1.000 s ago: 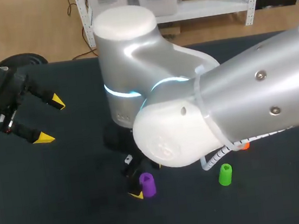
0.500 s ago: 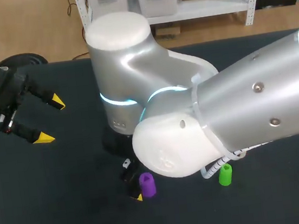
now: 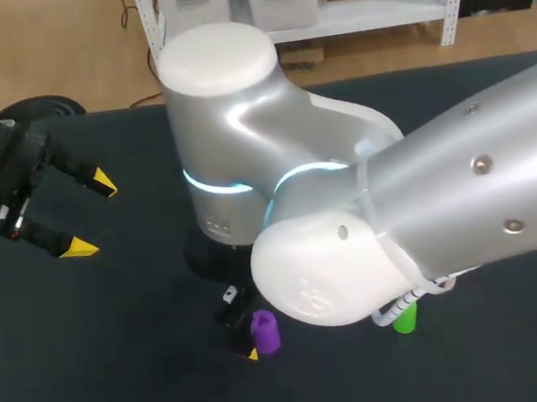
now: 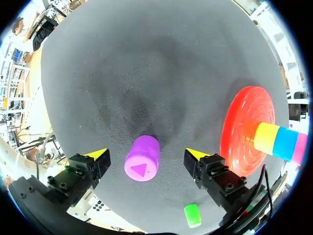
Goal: Pick up and stack the cylinders on the red base in this order: pink,purple,orange,green
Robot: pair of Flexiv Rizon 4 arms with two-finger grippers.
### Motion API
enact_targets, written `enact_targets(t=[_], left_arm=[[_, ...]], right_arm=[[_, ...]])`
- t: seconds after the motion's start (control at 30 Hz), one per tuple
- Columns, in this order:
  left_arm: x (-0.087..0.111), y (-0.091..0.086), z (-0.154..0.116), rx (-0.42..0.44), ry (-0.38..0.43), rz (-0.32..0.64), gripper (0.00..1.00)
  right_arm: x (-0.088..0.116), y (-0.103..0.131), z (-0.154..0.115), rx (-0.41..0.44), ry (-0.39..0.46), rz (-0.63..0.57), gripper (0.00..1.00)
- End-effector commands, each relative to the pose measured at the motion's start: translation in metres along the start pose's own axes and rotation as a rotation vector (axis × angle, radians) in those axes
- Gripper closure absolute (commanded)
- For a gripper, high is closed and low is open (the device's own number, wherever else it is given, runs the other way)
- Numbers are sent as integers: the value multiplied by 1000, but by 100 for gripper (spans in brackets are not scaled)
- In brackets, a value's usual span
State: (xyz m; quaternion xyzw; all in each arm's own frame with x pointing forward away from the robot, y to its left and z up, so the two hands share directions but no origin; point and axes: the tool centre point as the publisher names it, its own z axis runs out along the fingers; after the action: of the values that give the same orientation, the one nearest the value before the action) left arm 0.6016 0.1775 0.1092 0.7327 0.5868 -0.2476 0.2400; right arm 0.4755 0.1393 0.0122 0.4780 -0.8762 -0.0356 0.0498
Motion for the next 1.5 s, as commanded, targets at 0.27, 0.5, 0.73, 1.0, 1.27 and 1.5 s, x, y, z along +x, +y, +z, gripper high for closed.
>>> enact_targets(t=[0.27,0.5,0.73,1.0,1.27,1.5], left_arm=[[1,0,0,-2,0,1,0],[1,0,0,-2,0,1,0],[1,0,0,-2,0,1,0],[1,0,0,-2,0,1,0],[1,0,0,-2,0,1,0],[1,0,0,-2,0,1,0]], right_arm=[[2,2,-2,14,-14,5,0],[2,1,-1,-4,-18,2,0],[1,1,0,-2,-10,1,100],[0,1,0,-3,-3,-3,100],[-1,1,1,-2,0,-7,100],[1,-4,-18,17,-28,-10,100]])
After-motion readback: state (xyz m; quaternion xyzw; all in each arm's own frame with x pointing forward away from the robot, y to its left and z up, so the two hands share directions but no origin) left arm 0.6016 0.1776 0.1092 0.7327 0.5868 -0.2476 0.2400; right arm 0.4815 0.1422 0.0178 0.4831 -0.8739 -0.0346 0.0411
